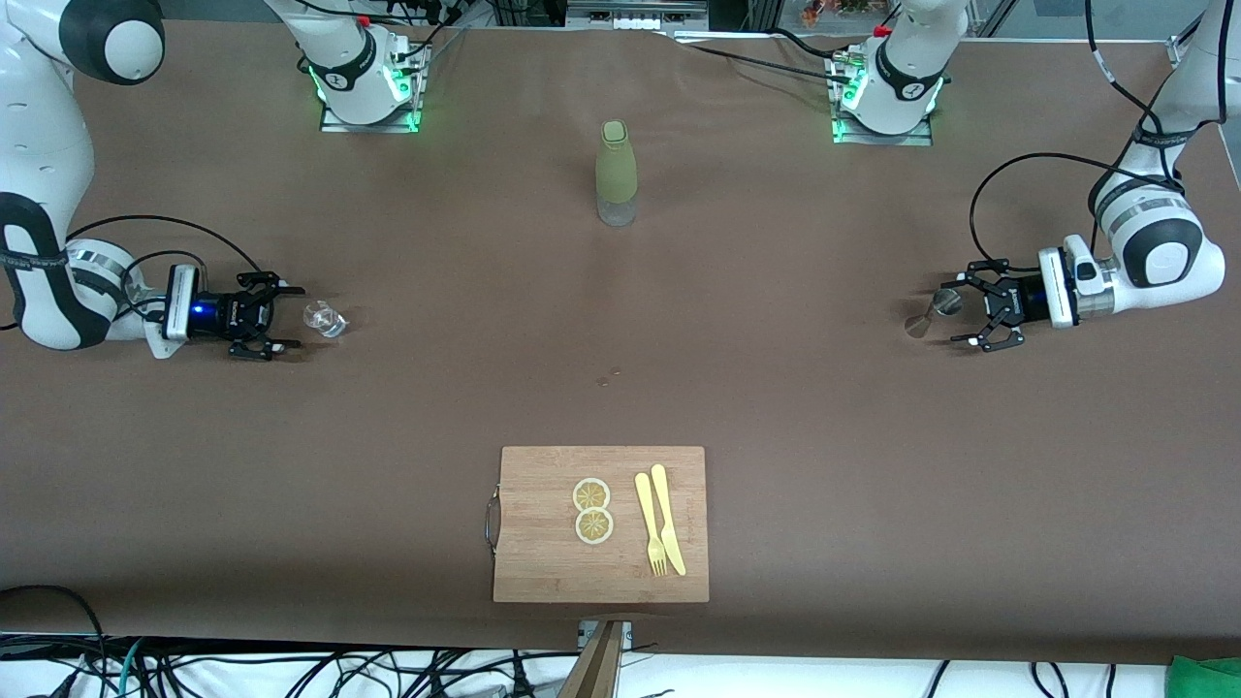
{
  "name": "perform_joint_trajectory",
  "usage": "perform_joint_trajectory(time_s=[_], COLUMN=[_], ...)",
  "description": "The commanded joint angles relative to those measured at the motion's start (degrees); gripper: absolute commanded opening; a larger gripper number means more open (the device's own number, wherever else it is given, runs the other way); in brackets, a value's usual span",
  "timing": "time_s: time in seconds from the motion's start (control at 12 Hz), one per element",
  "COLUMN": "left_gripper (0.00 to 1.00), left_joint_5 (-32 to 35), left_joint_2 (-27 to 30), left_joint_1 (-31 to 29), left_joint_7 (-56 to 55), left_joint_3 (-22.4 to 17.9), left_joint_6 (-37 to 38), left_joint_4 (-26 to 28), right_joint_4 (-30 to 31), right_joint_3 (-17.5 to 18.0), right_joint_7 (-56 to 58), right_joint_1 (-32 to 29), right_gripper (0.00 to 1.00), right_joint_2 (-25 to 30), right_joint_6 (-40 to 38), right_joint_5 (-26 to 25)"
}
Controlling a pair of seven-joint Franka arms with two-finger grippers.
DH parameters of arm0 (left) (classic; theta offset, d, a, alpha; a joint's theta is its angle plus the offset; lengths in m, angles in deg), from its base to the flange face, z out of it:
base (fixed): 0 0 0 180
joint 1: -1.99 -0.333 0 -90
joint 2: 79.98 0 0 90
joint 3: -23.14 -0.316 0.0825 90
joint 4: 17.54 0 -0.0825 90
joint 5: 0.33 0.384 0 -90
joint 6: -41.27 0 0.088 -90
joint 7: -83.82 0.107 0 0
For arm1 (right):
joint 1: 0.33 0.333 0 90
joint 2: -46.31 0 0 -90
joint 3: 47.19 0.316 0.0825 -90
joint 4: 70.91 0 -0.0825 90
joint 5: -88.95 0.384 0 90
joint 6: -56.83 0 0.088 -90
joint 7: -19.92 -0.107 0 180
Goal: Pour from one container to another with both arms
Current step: 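Close the right gripper on the beaker while the left gripper grasps the jigger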
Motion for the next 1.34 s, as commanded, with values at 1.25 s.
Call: perform_joint_trajectory(time_s=[1.25], left_gripper=[0.79], left_joint_5=[-6.85], left_joint_2=[-4.0], left_joint_1=[2.35], left_joint_7=[9.98], left_joint_3=[-0.26], left_joint_6=[0.07], left_joint_4=[0.48], right_joint_4=[0.1], right_joint_3=[3.44], right_joint_7=[0.08], right_joint_1=[1.82], right_gripper=[0.84], right_joint_2=[-1.89], right_joint_6=[5.25], right_joint_5=[2.05])
